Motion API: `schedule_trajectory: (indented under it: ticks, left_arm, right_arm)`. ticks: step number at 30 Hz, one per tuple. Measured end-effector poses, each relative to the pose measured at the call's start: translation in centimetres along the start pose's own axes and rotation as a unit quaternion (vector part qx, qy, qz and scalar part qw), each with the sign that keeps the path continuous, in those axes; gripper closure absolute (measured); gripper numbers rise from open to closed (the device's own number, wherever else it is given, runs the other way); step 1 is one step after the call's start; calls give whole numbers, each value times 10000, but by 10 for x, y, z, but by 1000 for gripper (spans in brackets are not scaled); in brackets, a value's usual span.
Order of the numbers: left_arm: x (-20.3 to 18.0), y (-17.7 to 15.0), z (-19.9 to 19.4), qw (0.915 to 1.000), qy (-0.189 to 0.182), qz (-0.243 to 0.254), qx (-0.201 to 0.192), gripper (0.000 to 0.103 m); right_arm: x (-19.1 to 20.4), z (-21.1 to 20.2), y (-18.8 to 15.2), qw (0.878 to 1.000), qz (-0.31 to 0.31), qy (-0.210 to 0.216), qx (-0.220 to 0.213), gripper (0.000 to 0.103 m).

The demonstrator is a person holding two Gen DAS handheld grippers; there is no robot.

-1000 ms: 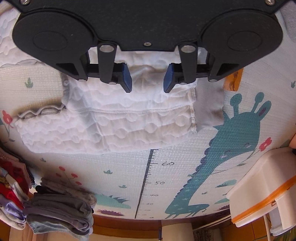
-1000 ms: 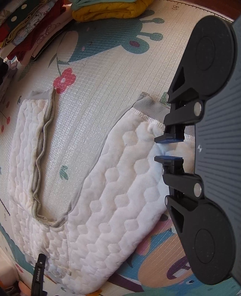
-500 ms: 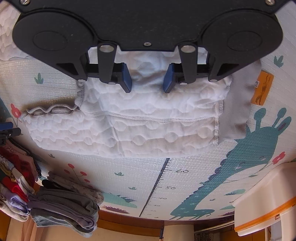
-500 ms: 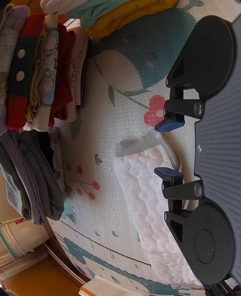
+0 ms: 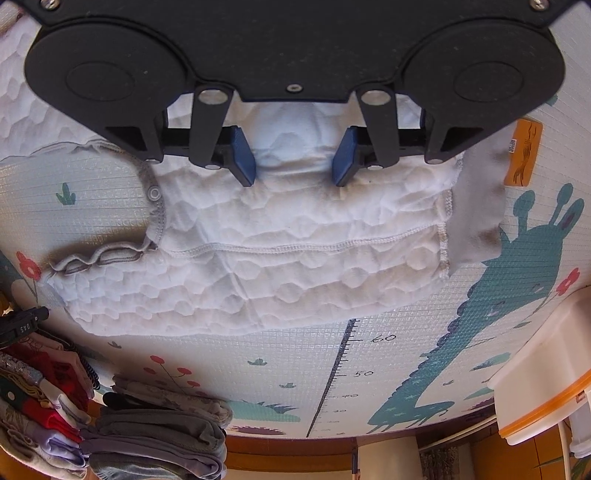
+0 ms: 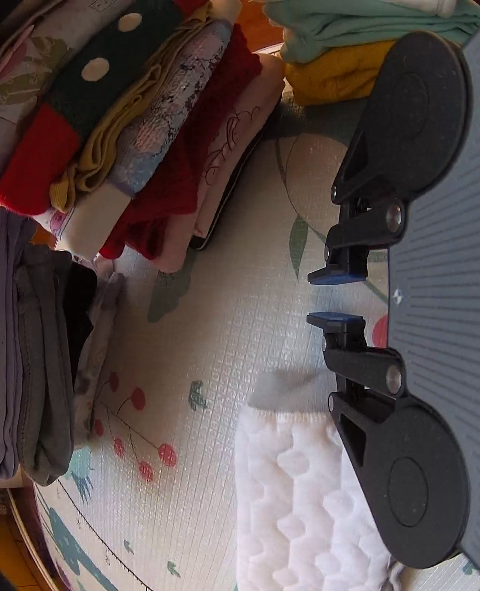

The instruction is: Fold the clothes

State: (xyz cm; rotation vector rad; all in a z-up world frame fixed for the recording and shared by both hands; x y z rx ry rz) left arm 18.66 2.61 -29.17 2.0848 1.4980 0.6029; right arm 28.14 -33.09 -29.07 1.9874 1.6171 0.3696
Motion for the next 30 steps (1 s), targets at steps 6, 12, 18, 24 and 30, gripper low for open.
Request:
schedule_trajectory:
  ticks: [6, 12, 18, 24, 30]
  left_arm:
    - [-8, 23, -8, 9979, -353, -295, -453, 57]
    - [-27, 23, 10, 9983, -515, -166, -199, 55]
    - [-27, 24, 4, 9993, -342, 24, -173, 50]
    - [-28, 24, -2, 9995, -169, 213, -147, 50]
    - [19, 19, -31, 9988, 255, -346, -252, 51]
  right_arm:
    - [30, -45, -5, 9917, 7, 1088, -683, 85]
    - [81, -41, -38, 9854, -835, 1437, -358, 85]
    - [62, -17, -16, 9910, -873, 984, -243, 56]
    - [56, -18, -13, 9901, -1069, 907, -42, 58]
    - [70, -78, 18, 9654, -2193, 1330, -463, 70]
Point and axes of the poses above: each gripper's, at about its wrist camera, not at the fingertips, and z roughly the way its jaws point, x to its left, y to its top, the point moved 8 cm from there along z, roughly the way its jaws point, and after that the axes turned 6 degrees about z, right-handed, at the moved point
